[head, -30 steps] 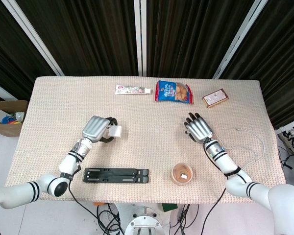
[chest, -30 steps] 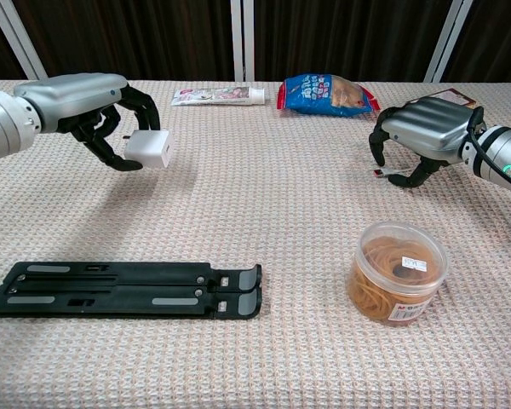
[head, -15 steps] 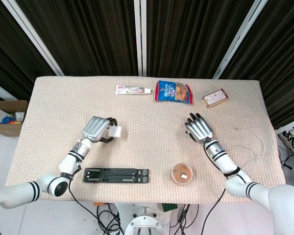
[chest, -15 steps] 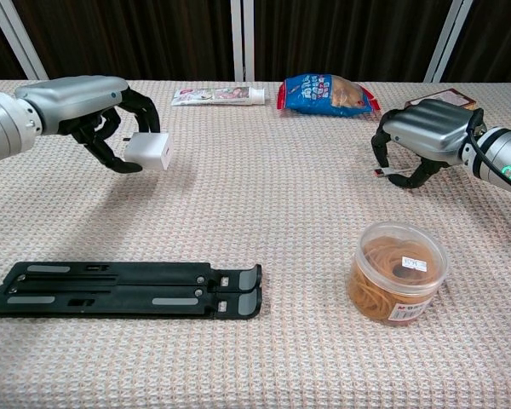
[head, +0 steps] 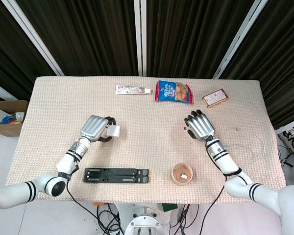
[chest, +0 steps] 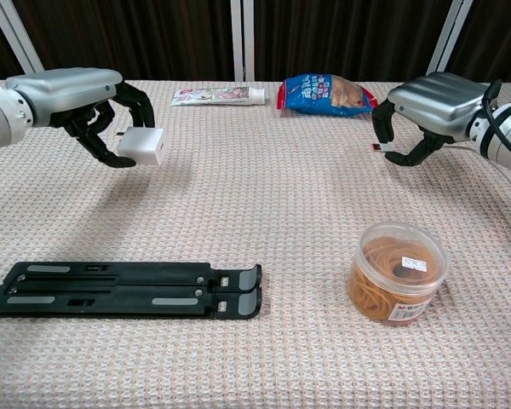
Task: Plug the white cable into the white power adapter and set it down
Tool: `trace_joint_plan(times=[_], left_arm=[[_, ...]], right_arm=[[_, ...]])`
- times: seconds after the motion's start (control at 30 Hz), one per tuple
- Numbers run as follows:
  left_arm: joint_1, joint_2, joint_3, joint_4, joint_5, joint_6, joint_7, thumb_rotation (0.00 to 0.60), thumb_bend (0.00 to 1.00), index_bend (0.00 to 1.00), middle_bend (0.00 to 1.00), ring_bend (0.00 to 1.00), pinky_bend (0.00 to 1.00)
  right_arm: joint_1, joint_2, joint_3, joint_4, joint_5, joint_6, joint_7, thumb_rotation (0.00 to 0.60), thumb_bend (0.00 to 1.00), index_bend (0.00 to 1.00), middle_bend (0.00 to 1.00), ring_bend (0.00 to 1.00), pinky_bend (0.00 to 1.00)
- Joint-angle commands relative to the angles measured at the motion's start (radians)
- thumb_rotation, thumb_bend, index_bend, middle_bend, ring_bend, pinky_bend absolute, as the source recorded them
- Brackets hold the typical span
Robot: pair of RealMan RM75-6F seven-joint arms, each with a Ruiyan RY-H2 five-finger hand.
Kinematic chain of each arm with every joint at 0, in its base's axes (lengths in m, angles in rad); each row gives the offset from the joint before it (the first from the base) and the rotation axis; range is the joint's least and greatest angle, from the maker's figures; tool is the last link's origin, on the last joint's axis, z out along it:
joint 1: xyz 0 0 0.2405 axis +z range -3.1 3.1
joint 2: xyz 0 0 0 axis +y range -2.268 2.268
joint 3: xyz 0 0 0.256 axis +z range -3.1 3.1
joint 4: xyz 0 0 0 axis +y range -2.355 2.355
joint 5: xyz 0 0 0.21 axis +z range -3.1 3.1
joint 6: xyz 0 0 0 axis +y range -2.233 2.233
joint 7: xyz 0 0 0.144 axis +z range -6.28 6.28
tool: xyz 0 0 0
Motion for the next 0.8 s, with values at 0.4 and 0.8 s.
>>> trace_joint_plan(times=[0.4,0.8], left_arm=[[-0.029,0.052,-0.040,-0.085,-0.069,-0.031,0.010,0.599,0.41,0.56,0.48,0.78,0.96],[-0.076,0.034,-0.046,-0.101,-0.100,-0.035,0.083,0.600,0.41,0.56,0.48,0.78,0.96]], right_arm=[[0.063,0.154,0.083,-0.327,0.220,-0.124,-0.244,0.600,1.00,0.65,0.64,0.44,0.49],[0.229,0.227,0.122,-0.556,0.616,-0.152,-0.539,0.600,1.00,0.63,0.63,0.44,0.49]])
